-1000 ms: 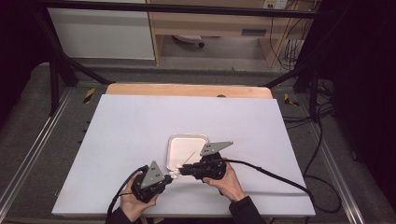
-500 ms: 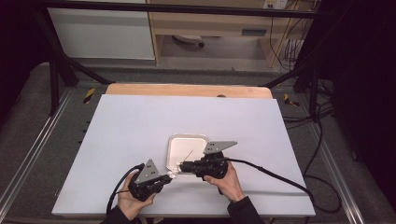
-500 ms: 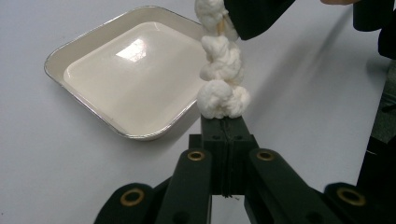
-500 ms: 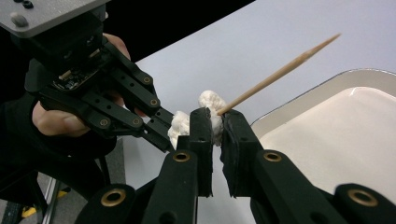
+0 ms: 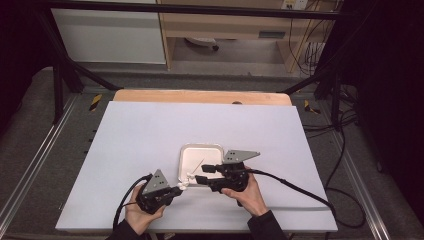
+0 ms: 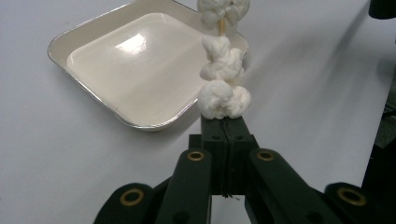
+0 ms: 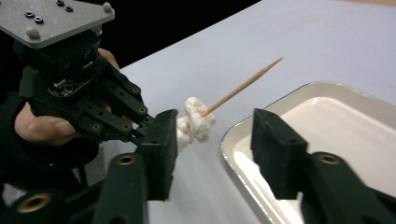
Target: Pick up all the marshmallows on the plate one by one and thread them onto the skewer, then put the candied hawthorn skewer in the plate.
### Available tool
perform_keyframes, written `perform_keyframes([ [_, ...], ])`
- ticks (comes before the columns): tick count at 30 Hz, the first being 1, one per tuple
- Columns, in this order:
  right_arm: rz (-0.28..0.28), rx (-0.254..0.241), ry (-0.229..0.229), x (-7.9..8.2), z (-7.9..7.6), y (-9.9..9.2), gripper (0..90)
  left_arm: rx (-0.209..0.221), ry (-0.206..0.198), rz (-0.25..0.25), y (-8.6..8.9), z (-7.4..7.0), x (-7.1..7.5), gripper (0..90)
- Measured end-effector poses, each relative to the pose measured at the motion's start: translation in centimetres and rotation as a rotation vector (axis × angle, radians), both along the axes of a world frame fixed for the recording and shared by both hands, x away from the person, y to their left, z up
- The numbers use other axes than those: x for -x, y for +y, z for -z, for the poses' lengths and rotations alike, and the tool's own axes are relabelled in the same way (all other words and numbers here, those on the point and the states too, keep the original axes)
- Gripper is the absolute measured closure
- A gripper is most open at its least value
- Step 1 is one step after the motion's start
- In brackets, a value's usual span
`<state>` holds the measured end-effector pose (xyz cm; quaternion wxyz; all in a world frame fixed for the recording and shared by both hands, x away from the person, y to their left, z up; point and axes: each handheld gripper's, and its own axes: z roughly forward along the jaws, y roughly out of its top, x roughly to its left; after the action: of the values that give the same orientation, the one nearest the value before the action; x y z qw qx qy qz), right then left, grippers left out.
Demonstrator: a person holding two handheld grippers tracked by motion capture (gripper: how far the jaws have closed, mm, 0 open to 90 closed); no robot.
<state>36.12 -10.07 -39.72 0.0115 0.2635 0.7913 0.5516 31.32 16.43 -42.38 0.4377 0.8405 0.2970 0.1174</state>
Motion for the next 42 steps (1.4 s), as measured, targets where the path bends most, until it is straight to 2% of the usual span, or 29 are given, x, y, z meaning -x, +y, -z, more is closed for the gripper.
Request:
perform_keyframes([
  [3, 0.028, 0.038, -0.031, -0.1, -0.1, -0.4, 36.7, 0.013, 0.005, -0.012, 0.2, -0.1, -0.1, 88.9],
  [7, 0.077, 0.09, -0.041, -0.3, 0.5, -1.4, 24.5, 0.027, 0.018, -0.028, 0.6, -0.2, -0.2, 88.9],
  [9, 0.104, 0.1, -0.058, -0.4, 1.0, -2.1, 19.4, 0.034, 0.028, -0.032, 0.7, -0.2, -0.4, 88.9],
  [12, 0.136, 0.129, -0.06, -0.7, 1.5, -3.2, 12.5, 0.046, 0.043, -0.038, 1.0, -0.3, -0.5, 88.8],
  [13, 0.147, 0.144, -0.053, -0.9, 1.7, -3.6, 10.7, 0.05, 0.029, -0.031, 1.0, -0.3, -0.8, 88.8],
  [15, 0.164, 0.164, -0.046, -1.1, 2.0, -4.4, 7.6, 0.055, 0.035, -0.031, 1.1, -0.4, -0.9, 88.8],
  [20, 0.198, 0.22, -0.03, -1.3, 2.7, -6.4, 3.3, 0.073, 0.067, -0.038, 1.5, -0.8, -1.0, 88.7],
  [22, 0.216, 0.258, -0.033, -1.2, 3.0, -7.2, 2.0, 0.07, 0.075, -0.048, 1.6, -1.0, -1.1, 88.7],
  [26, 0.241, 0.282, -0.023, -0.9, 3.3, -8.5, 0.9, 0.048, 0.082, -0.068, 1.9, -1.6, -1.4, 88.6],
  [33, 0.28, 0.291, -0.006, -0.5, 4.1, -10.9, 0.8, 0.022, 0.102, -0.078, 1.7, -2.8, -2.6, 88.6],
  [39, 0.28, 0.261, -0.008, 0.0, 4.4, -12.6, 0.8, 0.005, 0.109, -0.08, 1.1, -3.5, -3.5, 88.5],
  [42, 0.281, 0.263, -0.013, 0.2, 4.5, -13.2, 0.8, -0.003, 0.122, -0.074, 0.7, -3.7, -4.0, 88.5],
])
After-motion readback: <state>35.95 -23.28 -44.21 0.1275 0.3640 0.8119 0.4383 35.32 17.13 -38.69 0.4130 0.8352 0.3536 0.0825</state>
